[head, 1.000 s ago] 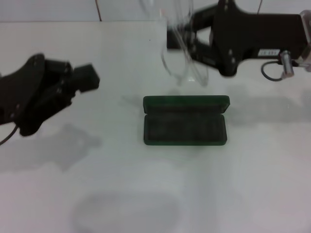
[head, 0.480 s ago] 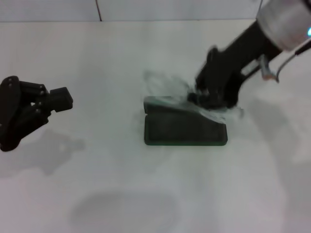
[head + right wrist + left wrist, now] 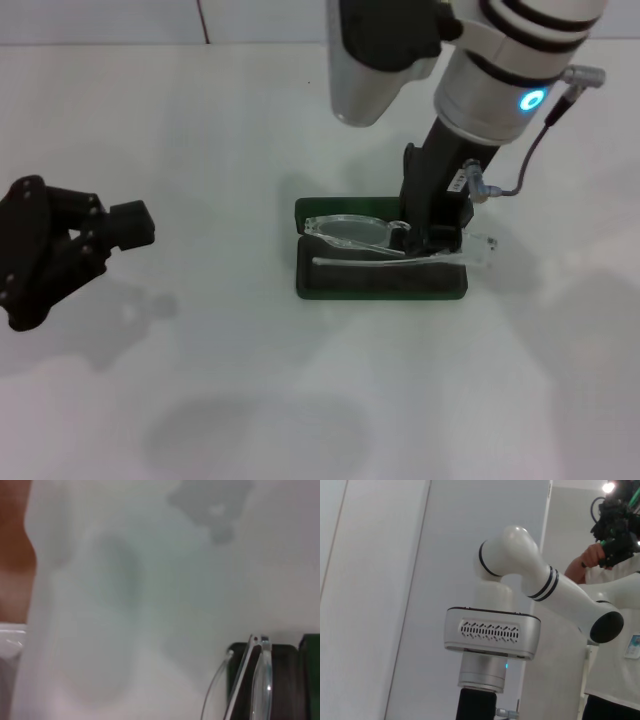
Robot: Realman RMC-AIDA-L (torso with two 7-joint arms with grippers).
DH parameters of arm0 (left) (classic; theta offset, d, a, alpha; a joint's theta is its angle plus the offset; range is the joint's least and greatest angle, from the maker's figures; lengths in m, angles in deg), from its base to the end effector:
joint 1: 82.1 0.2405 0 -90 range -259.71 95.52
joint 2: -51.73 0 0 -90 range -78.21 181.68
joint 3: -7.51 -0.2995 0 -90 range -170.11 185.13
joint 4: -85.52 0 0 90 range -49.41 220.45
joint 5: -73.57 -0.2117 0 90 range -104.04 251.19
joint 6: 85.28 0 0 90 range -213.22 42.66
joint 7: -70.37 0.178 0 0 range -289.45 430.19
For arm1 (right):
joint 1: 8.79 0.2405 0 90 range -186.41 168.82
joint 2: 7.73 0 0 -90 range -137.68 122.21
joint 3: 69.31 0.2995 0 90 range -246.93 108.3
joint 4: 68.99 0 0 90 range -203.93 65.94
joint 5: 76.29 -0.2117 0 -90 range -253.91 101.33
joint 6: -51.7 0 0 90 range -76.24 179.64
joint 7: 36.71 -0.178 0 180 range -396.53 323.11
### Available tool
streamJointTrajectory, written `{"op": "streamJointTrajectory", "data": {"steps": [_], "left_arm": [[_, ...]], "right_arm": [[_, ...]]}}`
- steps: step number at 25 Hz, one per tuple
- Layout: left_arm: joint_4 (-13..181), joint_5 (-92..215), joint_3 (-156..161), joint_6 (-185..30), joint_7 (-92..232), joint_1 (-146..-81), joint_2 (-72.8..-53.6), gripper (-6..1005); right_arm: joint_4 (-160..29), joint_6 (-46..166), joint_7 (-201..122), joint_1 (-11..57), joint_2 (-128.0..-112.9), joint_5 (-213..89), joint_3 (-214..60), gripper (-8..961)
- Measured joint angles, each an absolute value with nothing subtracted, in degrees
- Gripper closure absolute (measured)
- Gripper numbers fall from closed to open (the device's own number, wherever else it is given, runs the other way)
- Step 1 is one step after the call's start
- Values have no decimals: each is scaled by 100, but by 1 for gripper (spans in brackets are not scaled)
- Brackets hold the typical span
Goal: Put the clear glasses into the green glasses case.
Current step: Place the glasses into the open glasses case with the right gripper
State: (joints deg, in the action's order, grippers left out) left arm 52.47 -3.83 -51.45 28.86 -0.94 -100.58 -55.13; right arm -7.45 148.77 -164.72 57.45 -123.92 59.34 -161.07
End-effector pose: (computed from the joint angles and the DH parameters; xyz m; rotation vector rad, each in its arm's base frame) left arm -0.2830 0.2760 0.0475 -2.7284 -0.3253 -1.3069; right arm 0.0645 0.4017 -0.0943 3.0094 0.1117 0.8273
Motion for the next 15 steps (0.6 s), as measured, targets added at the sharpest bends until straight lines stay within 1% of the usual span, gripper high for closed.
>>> {"op": "streamJointTrajectory", "data": {"steps": [4,9,15], "left_arm": [[5227,-647,-5107,2874,-62,-10043,-5503,956],[5100,-1172,-5105,2859,44,-10071,-5559,956],[5098,-1236,-5078,2718,169,-10085,-5576,956]], "right_arm": [[-771,14562,-16475,5728,-12392,5967,-16516,828],[-814,14000,-16529,5656,-12392,6068,-17183,826],[-817,13452,-16546,5635,-12392,6124,-17581,824]]}}
